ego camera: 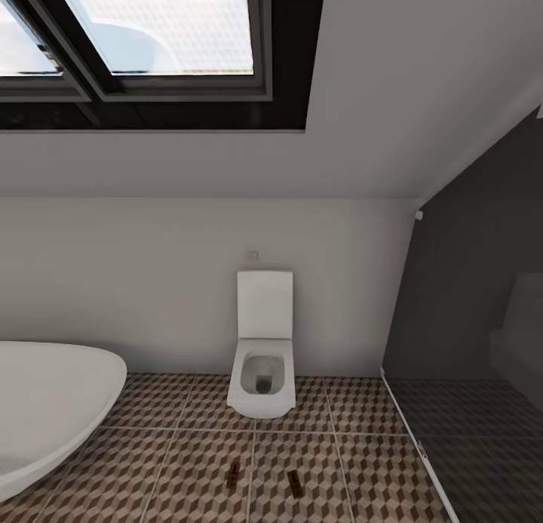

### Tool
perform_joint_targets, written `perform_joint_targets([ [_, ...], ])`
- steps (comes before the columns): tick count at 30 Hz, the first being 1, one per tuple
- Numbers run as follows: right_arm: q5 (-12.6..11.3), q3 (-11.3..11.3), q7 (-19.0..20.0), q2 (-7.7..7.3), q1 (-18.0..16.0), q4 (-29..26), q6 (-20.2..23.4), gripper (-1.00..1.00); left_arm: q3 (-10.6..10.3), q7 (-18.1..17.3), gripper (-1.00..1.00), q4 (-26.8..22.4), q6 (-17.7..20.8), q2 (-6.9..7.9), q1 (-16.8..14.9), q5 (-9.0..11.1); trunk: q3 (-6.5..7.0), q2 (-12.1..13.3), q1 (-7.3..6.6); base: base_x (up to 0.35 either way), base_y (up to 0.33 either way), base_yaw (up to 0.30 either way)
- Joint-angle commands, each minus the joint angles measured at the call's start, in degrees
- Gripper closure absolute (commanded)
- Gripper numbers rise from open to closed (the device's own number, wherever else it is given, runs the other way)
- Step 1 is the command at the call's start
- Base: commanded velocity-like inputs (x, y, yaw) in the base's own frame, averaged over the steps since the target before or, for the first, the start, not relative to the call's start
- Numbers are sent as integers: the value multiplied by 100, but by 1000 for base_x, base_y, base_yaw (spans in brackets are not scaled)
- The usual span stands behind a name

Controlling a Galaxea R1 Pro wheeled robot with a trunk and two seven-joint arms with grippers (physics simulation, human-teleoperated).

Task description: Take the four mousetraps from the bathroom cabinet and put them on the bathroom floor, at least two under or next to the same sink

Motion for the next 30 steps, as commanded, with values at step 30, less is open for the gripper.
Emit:
perform_joint_targets([
  [30, -17, 26, -16, 0, 0, 5, -17, -100, -41, 24, -100, -5, -11, 1, 2, 23, -2, -4, 2, 0, 0, 0],
])
